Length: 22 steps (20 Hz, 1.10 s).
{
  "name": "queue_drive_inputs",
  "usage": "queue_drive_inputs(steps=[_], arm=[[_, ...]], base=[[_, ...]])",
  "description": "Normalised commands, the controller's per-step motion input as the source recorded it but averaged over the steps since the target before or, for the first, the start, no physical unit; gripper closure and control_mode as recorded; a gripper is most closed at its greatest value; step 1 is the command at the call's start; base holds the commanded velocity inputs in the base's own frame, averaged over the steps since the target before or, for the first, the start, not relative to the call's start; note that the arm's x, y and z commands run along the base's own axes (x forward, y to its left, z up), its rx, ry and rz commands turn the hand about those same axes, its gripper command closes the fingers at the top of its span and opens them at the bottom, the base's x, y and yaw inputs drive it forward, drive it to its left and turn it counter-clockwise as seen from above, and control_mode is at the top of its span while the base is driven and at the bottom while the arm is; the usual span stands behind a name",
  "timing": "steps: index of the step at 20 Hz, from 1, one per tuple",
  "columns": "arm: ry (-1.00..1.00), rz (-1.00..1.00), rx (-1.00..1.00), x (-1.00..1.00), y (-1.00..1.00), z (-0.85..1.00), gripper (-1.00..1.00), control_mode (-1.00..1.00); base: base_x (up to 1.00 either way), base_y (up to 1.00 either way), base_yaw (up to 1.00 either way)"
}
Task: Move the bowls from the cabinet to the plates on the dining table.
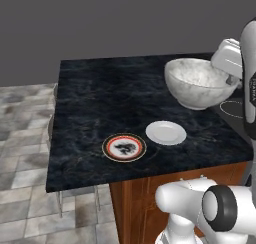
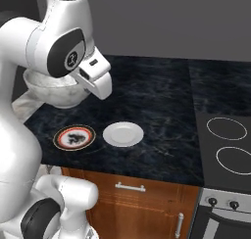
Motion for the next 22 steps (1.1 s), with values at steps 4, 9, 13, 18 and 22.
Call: queue_drive_inputs(steps=[4,9,13,18,22], arm=[[0.02,0.00,0.00,0.12,0.06,-0.39,1.00,-1.00],[0.06,0.00,0.00,0.10,0.17,-0.54,1.00,-1.00],[0.04,0.01,0.01,0.01,0.23,-0.39,1.00,-1.00],[0.00,0.01,0.01,0.00,0.30,-0.16,1.00,-1.00],[0.02,0.00,0.00,0.00,0.31,-0.12,1.00,-1.00]], base=[[0.00,0.00,0.00],[0.00,0.00,0.00],[0.00,0.00,0.00],[0.00,0.00,0.00],[0.00,0.00,0.00]])
